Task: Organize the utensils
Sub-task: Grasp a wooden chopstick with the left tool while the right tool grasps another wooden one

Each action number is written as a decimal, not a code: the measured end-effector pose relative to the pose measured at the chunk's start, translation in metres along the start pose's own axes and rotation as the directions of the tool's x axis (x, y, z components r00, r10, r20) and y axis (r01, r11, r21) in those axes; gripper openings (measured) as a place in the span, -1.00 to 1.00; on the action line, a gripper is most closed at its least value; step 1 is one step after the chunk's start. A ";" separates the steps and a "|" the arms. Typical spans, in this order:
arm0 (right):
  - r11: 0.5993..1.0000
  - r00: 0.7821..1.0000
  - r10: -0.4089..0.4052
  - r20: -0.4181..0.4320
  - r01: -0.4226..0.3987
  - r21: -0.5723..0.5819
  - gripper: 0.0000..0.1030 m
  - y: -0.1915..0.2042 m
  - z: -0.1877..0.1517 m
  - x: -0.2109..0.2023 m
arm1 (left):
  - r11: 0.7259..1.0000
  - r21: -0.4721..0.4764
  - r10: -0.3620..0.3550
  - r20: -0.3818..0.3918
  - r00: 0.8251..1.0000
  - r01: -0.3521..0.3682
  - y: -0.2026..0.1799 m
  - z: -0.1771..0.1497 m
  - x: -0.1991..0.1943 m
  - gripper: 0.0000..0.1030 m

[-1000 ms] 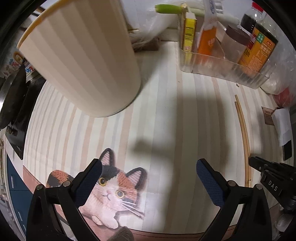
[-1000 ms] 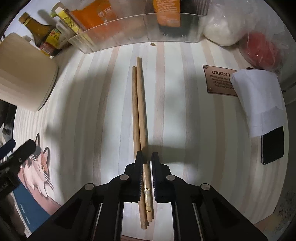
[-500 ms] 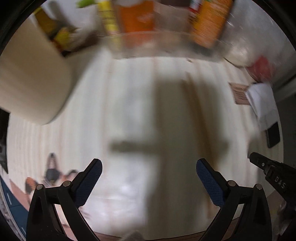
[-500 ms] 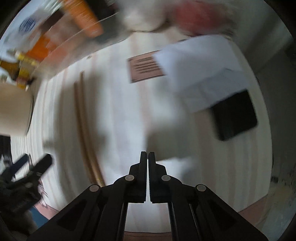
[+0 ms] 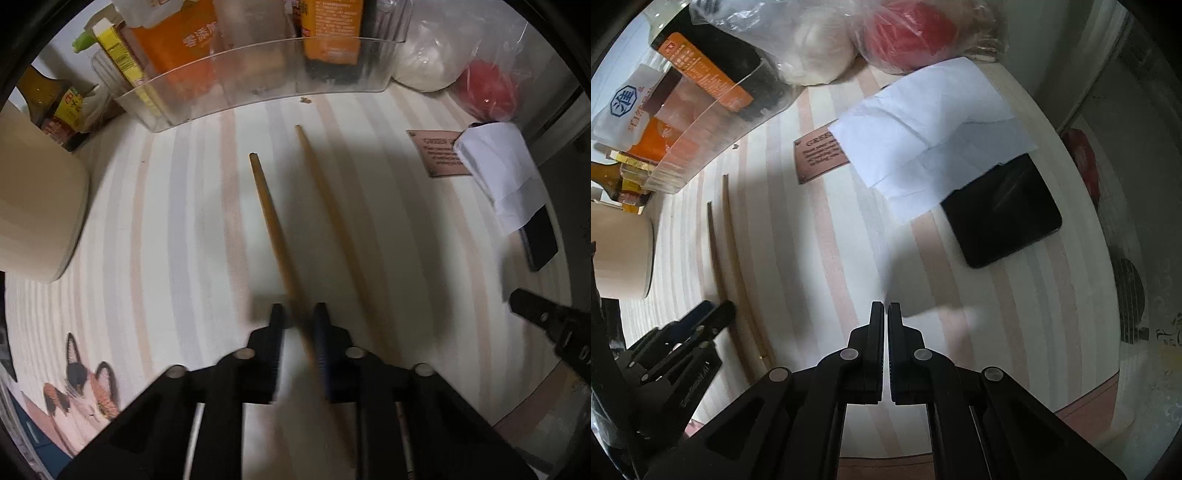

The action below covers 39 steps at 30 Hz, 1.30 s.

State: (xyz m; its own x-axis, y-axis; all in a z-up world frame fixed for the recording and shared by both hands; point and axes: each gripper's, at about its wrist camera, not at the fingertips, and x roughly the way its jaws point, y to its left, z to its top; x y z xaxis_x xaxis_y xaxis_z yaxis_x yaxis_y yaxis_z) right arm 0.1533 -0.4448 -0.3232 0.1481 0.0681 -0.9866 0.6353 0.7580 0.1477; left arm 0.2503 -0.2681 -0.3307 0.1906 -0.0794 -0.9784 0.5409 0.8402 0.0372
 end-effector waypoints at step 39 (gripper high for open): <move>0.910 0.995 -0.054 -0.084 0.015 -0.415 0.15 0.191 0.013 0.042 | 0.898 -0.437 0.020 -0.076 0.997 -0.051 0.236 -0.096 0.003 -0.81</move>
State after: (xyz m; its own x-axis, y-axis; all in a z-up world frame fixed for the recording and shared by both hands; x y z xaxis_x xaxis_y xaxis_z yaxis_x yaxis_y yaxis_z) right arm 0.2911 -0.3052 -0.3359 0.0496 0.0809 -0.9955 0.2656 0.9598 0.0912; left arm 0.2992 -0.0187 -0.3442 0.1387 -0.0220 -0.9901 0.1177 0.9930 -0.0055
